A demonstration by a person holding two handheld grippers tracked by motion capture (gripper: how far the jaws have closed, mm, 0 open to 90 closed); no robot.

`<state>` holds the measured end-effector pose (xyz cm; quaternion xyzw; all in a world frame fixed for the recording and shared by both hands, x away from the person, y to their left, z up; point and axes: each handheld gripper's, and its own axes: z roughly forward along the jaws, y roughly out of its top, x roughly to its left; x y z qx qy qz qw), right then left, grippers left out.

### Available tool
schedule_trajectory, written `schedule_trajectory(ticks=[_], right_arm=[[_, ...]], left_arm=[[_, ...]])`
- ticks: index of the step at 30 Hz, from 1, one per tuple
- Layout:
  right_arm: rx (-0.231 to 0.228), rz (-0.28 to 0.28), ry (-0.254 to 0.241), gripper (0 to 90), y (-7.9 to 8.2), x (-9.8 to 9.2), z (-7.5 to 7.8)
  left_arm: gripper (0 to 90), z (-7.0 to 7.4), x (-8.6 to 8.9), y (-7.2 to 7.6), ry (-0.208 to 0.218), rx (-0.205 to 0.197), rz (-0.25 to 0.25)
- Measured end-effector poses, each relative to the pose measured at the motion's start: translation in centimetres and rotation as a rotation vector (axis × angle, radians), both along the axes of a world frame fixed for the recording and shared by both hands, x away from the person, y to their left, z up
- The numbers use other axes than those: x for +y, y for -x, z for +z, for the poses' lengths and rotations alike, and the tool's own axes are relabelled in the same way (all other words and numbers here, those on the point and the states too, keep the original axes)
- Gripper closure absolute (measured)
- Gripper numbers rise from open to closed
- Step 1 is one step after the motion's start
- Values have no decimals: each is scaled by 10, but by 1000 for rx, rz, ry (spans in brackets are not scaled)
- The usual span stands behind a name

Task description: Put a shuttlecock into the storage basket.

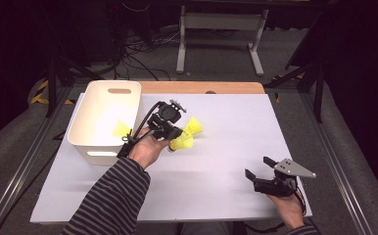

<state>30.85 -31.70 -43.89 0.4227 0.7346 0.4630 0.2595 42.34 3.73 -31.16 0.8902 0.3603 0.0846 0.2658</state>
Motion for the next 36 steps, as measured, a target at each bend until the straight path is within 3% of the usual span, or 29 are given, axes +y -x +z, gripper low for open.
schedule_trajectory(ticks=[36], right_arm=[[1, -3, -5, 146, 0, -1, 0]], left_arm=[[889, 28, 21, -10, 33, -32, 52]])
